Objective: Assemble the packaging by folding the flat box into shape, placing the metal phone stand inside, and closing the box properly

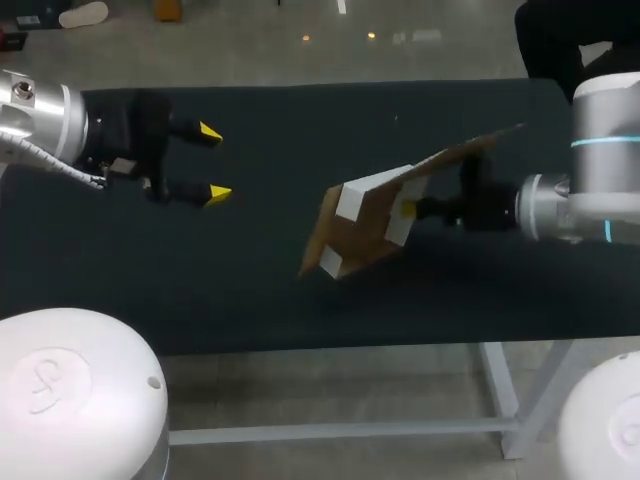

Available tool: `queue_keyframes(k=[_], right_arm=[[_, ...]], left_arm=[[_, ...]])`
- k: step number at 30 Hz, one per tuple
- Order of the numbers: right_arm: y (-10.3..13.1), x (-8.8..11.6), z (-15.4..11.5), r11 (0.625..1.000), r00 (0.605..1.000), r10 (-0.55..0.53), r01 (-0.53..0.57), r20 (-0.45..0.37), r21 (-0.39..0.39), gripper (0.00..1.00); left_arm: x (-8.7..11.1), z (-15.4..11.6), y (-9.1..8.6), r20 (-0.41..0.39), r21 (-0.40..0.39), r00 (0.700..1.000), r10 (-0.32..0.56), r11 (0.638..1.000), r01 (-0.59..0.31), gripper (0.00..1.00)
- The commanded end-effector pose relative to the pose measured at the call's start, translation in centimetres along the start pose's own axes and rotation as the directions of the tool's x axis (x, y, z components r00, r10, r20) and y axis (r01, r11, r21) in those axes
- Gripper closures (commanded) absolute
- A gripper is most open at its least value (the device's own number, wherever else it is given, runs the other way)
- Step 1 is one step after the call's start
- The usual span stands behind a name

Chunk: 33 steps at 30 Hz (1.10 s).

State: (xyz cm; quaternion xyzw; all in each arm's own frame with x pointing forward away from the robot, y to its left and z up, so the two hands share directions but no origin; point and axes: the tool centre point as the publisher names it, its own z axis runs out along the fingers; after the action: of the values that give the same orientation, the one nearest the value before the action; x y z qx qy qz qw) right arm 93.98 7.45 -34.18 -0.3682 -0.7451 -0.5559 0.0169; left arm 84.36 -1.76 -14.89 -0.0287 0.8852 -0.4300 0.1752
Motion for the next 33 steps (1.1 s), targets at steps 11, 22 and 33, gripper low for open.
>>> queue_keyframes(k=[11,22,33], right_arm=[[0.4,-1.1,-0.7,0.937,0.982,0.145,-0.097,-0.121,0.336,1.00],[0.2,-1.3,-0.8,0.924,0.980,0.157,-0.102,-0.123,0.369,1.00],[0.3,-0.3,-0.5,0.885,0.984,0.171,-0.132,-0.047,0.447,1.00]], left_arm=[[-0.4,-0.8,1.9,-0.180,-0.108,0.984,-0.007,0.994,-0.013,0.00],[-0.6,-0.8,2.3,-0.214,-0.125,0.977,-0.022,0.992,-0.005,0.00],[-0.5,-0.8,2.4,-0.206,-0.137,0.978,-0.027,0.991,-0.001,0.00]])
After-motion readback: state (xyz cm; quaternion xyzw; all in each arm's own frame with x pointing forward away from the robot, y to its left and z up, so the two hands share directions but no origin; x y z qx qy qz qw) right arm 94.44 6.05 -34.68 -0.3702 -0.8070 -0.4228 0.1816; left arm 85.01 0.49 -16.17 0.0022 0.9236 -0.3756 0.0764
